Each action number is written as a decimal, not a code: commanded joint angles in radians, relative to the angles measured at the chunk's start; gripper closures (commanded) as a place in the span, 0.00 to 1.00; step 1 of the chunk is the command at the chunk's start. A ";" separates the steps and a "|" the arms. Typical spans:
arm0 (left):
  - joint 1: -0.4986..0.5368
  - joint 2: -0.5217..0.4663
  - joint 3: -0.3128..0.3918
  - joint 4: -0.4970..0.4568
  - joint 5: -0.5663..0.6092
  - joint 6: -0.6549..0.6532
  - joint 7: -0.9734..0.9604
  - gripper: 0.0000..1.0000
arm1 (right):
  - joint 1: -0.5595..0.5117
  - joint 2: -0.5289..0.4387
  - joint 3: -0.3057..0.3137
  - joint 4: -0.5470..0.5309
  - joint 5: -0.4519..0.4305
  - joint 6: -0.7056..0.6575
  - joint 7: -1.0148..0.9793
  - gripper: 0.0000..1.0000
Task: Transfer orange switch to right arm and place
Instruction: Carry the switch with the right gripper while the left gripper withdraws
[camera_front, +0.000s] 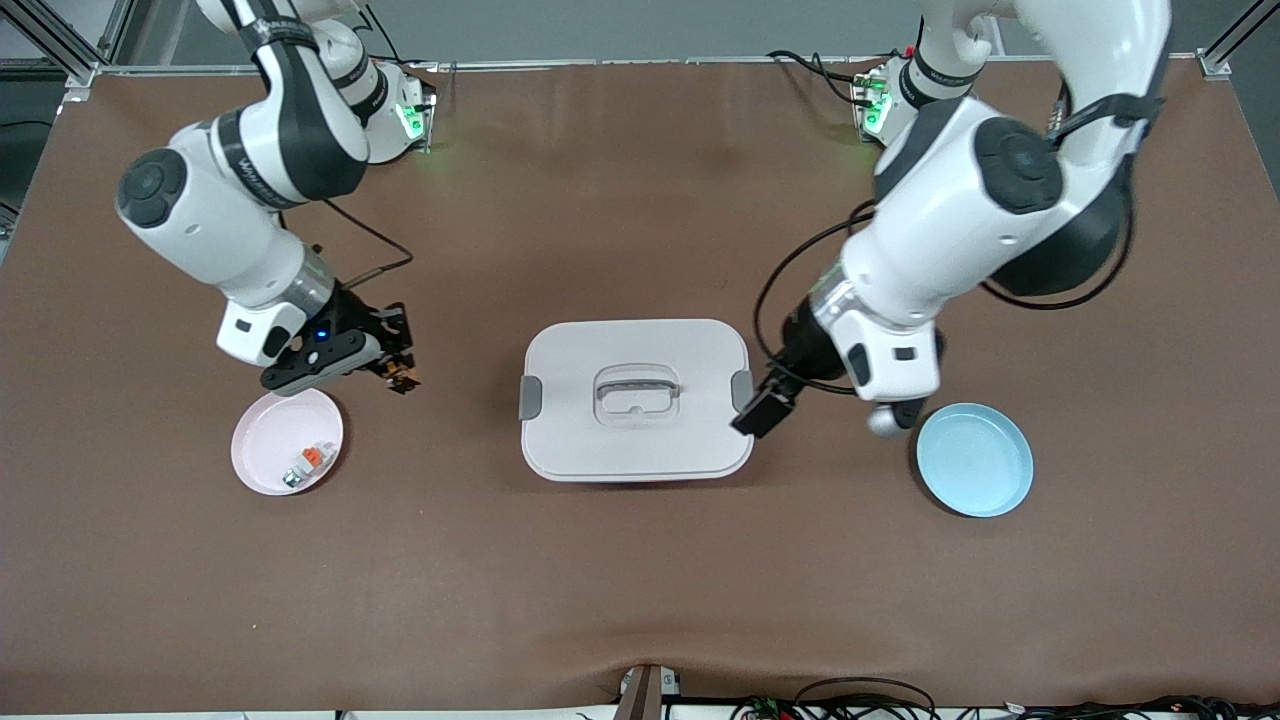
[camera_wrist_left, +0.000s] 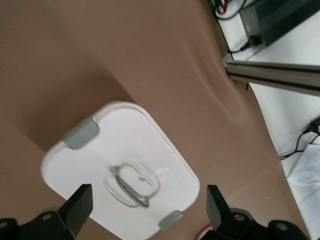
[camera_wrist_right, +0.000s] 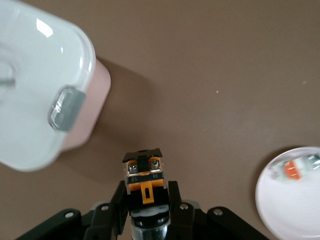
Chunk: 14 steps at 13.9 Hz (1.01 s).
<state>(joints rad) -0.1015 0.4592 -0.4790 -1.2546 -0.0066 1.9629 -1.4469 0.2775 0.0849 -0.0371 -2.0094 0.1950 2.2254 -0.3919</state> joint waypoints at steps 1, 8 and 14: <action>0.057 -0.065 0.003 -0.025 0.045 -0.132 0.065 0.00 | -0.075 -0.014 0.016 -0.003 -0.046 -0.042 -0.384 1.00; 0.203 -0.119 0.002 -0.025 0.195 -0.355 0.538 0.00 | -0.237 -0.016 0.016 -0.032 -0.069 -0.073 -0.951 1.00; 0.335 -0.174 -0.001 -0.025 0.200 -0.452 0.799 0.00 | -0.351 -0.001 0.016 -0.120 -0.080 0.045 -1.194 1.00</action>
<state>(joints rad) 0.2116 0.3181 -0.4759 -1.2570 0.1776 1.5355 -0.7070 -0.0307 0.0886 -0.0377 -2.0951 0.1352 2.2218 -1.5158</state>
